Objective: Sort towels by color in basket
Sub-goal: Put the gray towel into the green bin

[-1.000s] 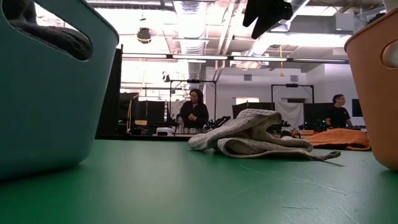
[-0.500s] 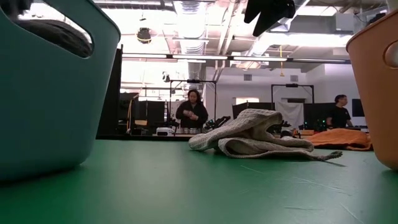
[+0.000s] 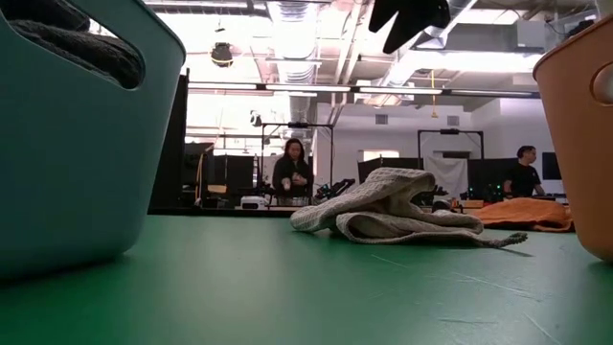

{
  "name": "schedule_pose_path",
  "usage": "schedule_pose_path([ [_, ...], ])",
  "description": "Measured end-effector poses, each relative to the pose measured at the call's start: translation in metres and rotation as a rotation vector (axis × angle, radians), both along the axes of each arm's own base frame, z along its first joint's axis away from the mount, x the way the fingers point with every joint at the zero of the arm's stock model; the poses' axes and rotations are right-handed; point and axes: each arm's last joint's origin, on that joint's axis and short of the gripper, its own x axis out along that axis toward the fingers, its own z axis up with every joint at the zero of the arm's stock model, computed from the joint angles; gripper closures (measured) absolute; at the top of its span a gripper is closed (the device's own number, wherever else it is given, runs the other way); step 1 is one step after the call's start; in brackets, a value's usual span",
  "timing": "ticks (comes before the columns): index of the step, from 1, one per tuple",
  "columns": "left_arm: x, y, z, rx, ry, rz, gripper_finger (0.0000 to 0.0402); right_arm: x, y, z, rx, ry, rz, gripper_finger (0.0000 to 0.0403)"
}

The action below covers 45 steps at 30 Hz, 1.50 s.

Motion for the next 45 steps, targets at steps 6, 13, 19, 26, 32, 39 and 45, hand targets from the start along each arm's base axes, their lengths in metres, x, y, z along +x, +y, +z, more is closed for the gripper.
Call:
schedule_pose_path([
  [6,-0.014,0.055,-0.008,0.233,0.154,0.424,0.0309,0.003,0.001,0.002,0.009,-0.043,-0.002,0.0138],
  [13,-0.012,0.093,-0.071,0.286,0.440,0.455,0.0309,0.003,0.001,0.002,0.019,-0.047,-0.014,0.0138],
  [19,-0.010,0.105,-0.133,0.103,0.505,0.380,0.0309,0.003,0.006,0.002,0.022,-0.050,-0.002,0.0138],
  [26,0.004,0.102,-0.148,-0.081,0.285,0.266,0.0309,0.002,0.007,0.002,0.023,-0.047,-0.002,0.0138],
  [32,0.025,0.097,-0.115,-0.079,-0.019,0.161,0.0309,0.002,0.006,0.002,0.021,-0.043,-0.002,0.0138],
  [39,0.037,0.092,-0.065,-0.039,-0.187,0.083,0.0309,0.002,0.006,0.002,0.021,-0.043,-0.001,0.0138],
  [45,0.033,0.074,-0.038,-0.035,-0.205,-0.034,0.0309,0.002,0.006,0.002,0.020,-0.041,0.000,0.0138],
])
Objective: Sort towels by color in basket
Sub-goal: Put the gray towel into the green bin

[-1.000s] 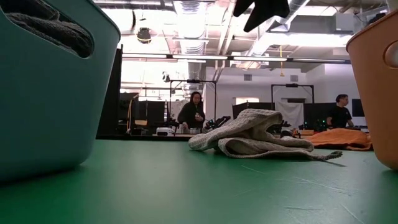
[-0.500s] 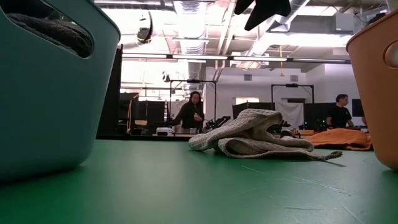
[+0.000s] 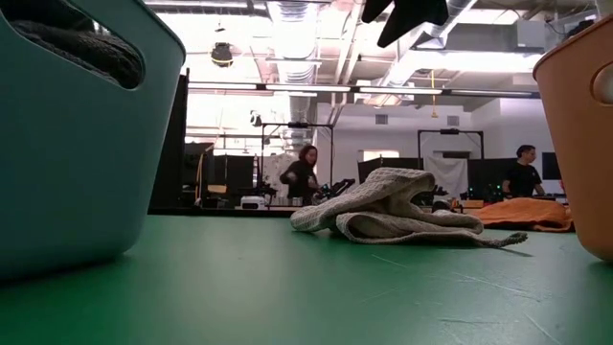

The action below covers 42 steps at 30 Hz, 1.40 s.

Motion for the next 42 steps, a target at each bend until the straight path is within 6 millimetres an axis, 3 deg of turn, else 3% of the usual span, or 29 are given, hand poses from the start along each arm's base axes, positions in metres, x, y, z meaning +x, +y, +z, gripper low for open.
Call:
schedule_pose_path([
  [5,-0.017,-0.005,-0.020,0.166,0.216,0.074,0.0317,0.000,0.000,0.000,0.000,0.001,0.000,0.0138],
  [11,-0.028,0.007,-0.011,0.211,0.183,0.222,0.0330,0.000,0.000,0.000,-0.001,0.003,0.001,0.0138],
  [15,-0.040,0.021,-0.015,0.228,0.312,0.324,0.0330,0.000,0.000,0.000,-0.001,0.003,0.001,0.0138],
  [20,-0.051,0.031,-0.037,0.275,0.528,0.475,0.0331,0.000,0.000,0.000,0.000,0.002,0.001,0.0138],
  [24,-0.044,0.028,-0.062,0.254,0.600,0.455,0.0331,0.000,0.000,0.000,0.000,0.002,0.000,0.0138],
  [28,-0.021,0.018,-0.076,0.164,0.491,0.369,0.0331,0.000,0.000,0.000,0.000,0.001,0.000,0.0138],
  [34,0.011,0.002,-0.057,0.025,0.167,0.232,0.0331,0.000,0.000,0.000,0.000,0.004,0.000,0.0138],
  [37,0.012,-0.006,-0.047,0.016,0.153,0.144,0.0331,-0.001,0.000,0.000,-0.001,0.007,0.000,0.0138],
  [42,0.002,-0.023,-0.047,0.044,0.209,0.065,0.0331,-0.001,0.000,-0.001,-0.001,0.011,0.000,0.0138],
])
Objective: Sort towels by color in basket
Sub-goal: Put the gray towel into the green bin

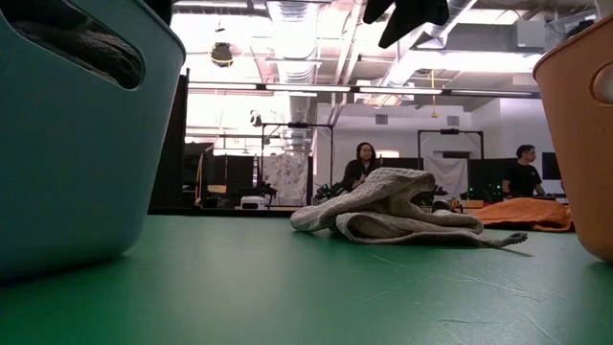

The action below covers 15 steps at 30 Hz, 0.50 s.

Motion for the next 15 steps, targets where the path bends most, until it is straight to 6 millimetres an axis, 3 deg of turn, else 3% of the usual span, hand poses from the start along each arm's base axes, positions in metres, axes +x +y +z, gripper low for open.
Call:
schedule_pose_path([
  [7,-0.008,-0.031,-0.011,0.004,0.059,-0.102,0.0331,-0.001,0.000,-0.001,-0.005,0.012,0.004,0.0138],
  [15,0.008,-0.059,-0.042,0.056,0.094,-0.062,0.0331,-0.001,0.000,-0.001,-0.005,0.012,0.005,0.0138],
])
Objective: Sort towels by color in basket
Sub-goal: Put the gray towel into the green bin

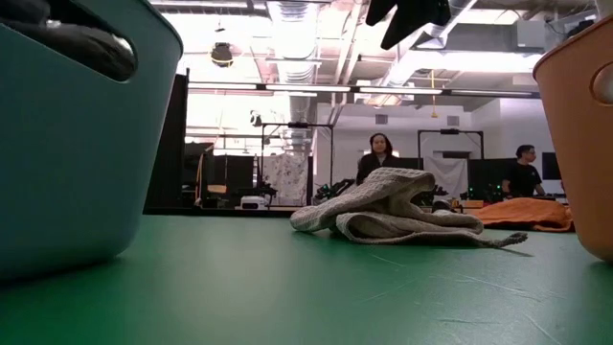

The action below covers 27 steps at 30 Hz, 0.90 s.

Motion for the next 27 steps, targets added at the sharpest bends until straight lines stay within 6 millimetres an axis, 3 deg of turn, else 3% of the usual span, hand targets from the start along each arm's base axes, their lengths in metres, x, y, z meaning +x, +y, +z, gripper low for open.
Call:
schedule_pose_path([
  [9,0.018,-0.008,-0.044,0.292,0.153,0.056,0.0331,0.000,-0.001,0.000,0.002,-0.001,-0.005,0.0138],
  [15,0.020,-0.004,-0.049,0.362,0.173,0.067,0.0331,0.000,-0.001,0.000,0.003,-0.003,-0.006,0.0138],
  [18,0.022,-0.006,-0.031,0.331,0.144,0.031,0.0331,0.000,0.000,0.000,0.002,-0.002,-0.005,0.0138],
  [27,0.025,0.002,0.055,0.238,-0.060,0.016,0.0331,0.000,0.000,0.000,0.000,-0.003,-0.001,0.0138],
])
